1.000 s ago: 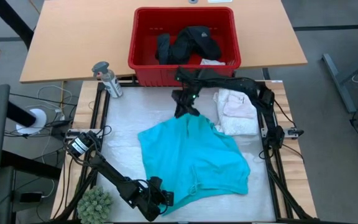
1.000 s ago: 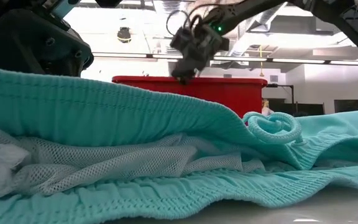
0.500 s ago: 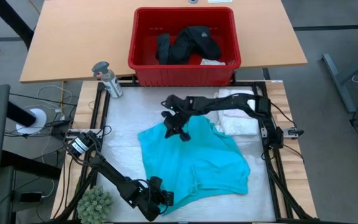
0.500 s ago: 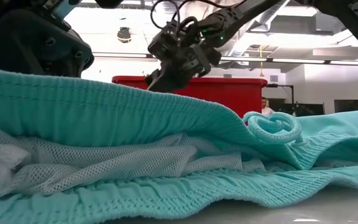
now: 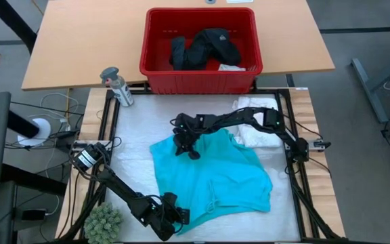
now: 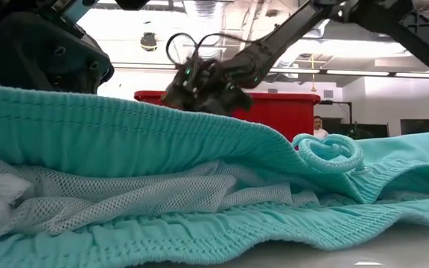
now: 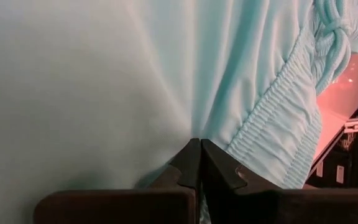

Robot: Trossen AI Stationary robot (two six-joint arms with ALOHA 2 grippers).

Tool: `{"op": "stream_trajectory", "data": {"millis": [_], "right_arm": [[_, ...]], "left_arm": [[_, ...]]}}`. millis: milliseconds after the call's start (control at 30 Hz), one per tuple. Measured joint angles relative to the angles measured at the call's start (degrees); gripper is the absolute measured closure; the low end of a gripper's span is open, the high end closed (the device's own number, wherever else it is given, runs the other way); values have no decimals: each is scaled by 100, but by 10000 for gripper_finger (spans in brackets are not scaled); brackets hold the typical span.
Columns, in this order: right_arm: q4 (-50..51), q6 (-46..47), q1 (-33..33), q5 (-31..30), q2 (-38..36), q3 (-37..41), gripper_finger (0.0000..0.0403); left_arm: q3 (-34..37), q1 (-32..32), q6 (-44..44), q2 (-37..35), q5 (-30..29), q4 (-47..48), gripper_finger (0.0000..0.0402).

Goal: Fold Laundry from Bin
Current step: Fold the light blue shorts

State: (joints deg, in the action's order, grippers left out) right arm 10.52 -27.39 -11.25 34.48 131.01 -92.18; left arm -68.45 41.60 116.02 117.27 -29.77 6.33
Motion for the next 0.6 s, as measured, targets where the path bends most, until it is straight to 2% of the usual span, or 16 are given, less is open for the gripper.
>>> {"op": "stream_trajectory", "data": {"millis": [233, 433, 500, 600], "right_arm": [[-13, 59, -62, -216, 244, -227, 382], [-130, 167, -145, -889, 244, -230, 362], [-78, 302, -214, -718, 229, -230, 361], [172, 343, -303, -28, 27, -212, 365]], "left_arm": [[0, 0, 5, 0, 84, -7, 401], [0, 0, -1, 0, 66, -18, 401], [0, 0, 1, 0, 55, -23, 401], [0, 1, -24, 0, 62, -23, 401]]}}
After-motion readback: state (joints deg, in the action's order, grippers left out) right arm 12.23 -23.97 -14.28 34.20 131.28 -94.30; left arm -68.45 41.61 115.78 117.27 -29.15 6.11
